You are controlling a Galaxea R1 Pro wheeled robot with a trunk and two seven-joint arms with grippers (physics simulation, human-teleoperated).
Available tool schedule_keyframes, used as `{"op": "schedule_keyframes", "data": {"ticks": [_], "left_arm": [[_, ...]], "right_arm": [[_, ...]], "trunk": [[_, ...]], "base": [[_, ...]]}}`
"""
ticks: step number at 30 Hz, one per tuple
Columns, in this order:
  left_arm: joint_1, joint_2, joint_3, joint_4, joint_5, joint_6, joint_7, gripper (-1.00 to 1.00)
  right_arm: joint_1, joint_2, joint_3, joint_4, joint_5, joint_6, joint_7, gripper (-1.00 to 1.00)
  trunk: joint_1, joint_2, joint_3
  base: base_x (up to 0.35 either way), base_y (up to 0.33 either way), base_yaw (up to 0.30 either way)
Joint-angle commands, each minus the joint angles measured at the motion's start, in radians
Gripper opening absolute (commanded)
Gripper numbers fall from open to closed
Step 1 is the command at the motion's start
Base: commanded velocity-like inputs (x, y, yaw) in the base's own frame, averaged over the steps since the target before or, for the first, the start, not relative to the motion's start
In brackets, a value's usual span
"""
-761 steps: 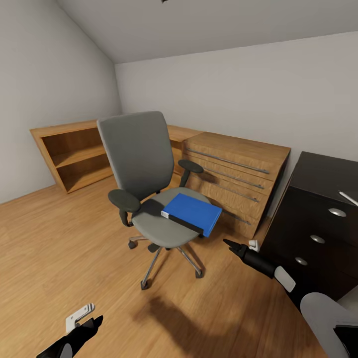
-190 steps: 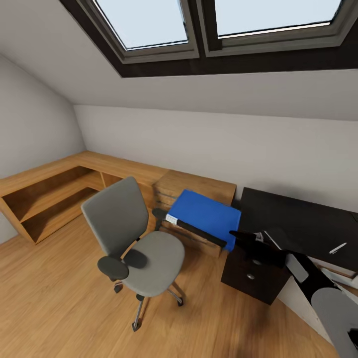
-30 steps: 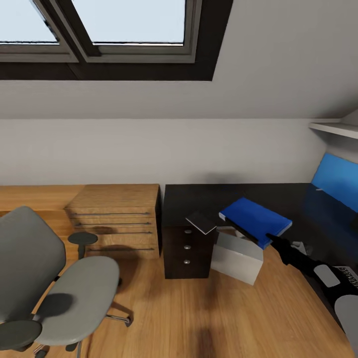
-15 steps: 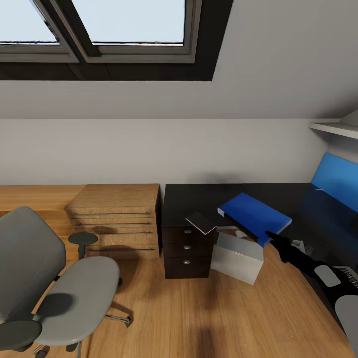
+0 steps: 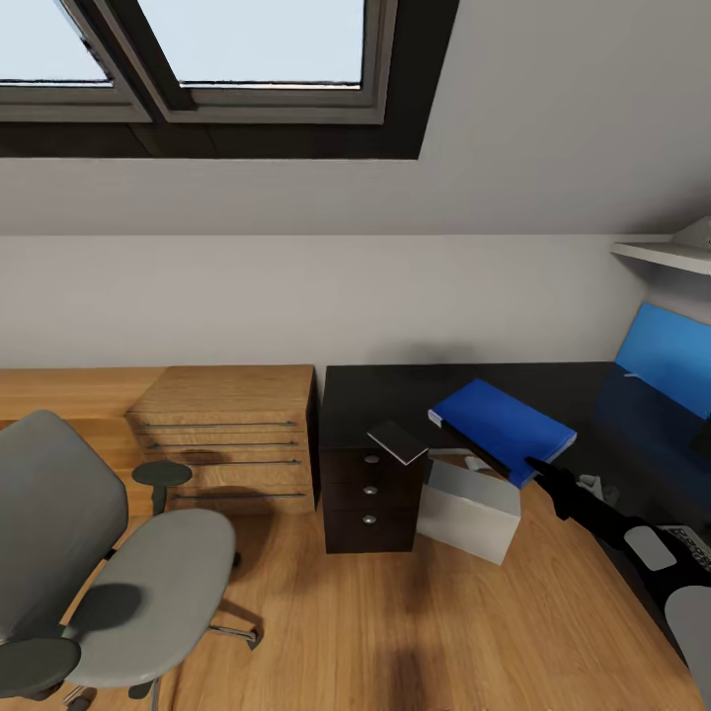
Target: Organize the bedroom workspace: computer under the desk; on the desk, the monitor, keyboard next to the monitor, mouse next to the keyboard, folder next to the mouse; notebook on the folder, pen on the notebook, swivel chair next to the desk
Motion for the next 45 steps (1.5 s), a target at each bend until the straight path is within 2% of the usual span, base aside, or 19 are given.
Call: {"op": "schedule_keyframes", "data": {"ticks": [1,14,45], "left_arm": [[-0.001,0.000,-0.003,0.000,0.010,-0.003,-0.002,1.00],[-0.001,0.000,-0.003,0.000,0.010,-0.003,-0.002,1.00],[-0.001,0.000,-0.003,0.000,0.012,-0.003,-0.002,1.00]], "right_arm": [[-0.001,0.000,-0.004,0.001,-0.003,0.007,0.001,-1.00],[-0.001,0.000,-0.004,0.006,-0.003,0.010,0.002,-1.00],[-0.001,-0.001,-0.004,0.027,-0.004,0.011,0.003,-1.00]], "trunk": [[0.001,-0.002,-0.003],[0.001,-0.002,-0.016],[0.001,-0.002,-0.018]], "base": [[0.000,0.000,-0.127],[0.000,0.000,-0.133],[0.000,0.000,-0.032]]}}
